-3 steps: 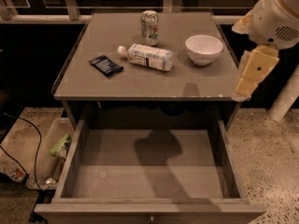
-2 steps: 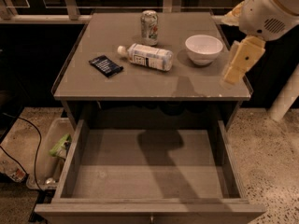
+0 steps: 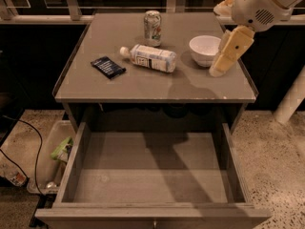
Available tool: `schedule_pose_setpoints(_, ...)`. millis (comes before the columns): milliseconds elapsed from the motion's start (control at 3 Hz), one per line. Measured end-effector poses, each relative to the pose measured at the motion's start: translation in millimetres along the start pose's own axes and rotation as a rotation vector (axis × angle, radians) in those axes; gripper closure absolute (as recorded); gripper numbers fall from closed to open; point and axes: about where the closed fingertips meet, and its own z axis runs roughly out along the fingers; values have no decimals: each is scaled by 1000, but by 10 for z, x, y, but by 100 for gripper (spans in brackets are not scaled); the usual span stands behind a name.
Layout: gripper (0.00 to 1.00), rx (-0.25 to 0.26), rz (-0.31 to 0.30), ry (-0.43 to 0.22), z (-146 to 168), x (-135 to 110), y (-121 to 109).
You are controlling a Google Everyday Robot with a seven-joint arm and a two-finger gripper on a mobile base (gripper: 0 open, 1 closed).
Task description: Place blue plastic bottle into top drawer
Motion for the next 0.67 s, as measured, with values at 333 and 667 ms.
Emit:
schedule_pose_setpoints(333,0,-8,-18,-39,204,-59,-81)
schedule_pose_setpoints(667,0,-36,-37,-115,596,-189,-243)
